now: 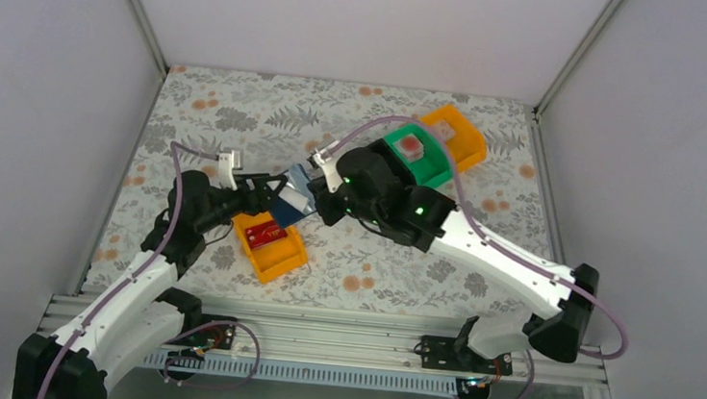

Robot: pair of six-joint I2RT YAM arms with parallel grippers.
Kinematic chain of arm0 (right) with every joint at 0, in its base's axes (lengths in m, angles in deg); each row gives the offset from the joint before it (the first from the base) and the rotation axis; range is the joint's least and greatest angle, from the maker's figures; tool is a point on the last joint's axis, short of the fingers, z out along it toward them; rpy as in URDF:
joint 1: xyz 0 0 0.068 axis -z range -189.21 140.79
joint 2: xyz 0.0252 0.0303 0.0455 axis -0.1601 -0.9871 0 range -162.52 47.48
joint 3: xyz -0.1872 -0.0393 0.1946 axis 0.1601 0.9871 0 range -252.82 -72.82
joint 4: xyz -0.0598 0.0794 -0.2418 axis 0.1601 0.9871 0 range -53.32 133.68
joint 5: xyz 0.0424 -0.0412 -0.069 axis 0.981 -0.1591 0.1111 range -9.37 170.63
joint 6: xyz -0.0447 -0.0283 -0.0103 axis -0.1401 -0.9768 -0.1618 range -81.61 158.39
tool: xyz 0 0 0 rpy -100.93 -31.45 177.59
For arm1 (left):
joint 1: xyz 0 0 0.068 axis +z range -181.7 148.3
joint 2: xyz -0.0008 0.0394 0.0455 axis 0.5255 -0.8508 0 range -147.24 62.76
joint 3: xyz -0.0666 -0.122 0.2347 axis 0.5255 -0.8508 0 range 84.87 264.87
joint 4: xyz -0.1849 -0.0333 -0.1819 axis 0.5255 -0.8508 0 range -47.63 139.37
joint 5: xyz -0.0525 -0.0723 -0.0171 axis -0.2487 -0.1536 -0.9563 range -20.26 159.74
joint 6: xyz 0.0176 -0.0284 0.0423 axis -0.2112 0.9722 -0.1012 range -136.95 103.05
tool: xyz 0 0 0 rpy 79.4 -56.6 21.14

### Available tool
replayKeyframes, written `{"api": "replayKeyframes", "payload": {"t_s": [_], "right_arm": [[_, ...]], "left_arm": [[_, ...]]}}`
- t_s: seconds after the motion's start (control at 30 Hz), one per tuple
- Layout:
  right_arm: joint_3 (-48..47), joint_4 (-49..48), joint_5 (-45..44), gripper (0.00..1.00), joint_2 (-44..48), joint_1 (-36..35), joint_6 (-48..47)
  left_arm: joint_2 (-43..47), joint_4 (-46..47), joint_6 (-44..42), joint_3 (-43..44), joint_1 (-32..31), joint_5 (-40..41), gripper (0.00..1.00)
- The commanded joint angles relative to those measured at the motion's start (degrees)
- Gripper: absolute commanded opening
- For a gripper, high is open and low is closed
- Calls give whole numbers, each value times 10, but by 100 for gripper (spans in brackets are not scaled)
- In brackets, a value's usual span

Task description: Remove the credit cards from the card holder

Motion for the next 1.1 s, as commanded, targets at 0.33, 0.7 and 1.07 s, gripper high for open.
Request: {"api": "replayKeyframes", "payload": {"t_s": [0.33,0.7,1.07], "right_arm": [[7,-103,-11,4,41,29,14],[51,-142,136,4,56,47,-46],[130,-145,184,57,107,118,-82]], "left_arm": [[10,81,-7,-13,7,-112,89],[12,130,-14,-14,7,-154,6],[32,101,-125,-5,7,-190,2]]}}
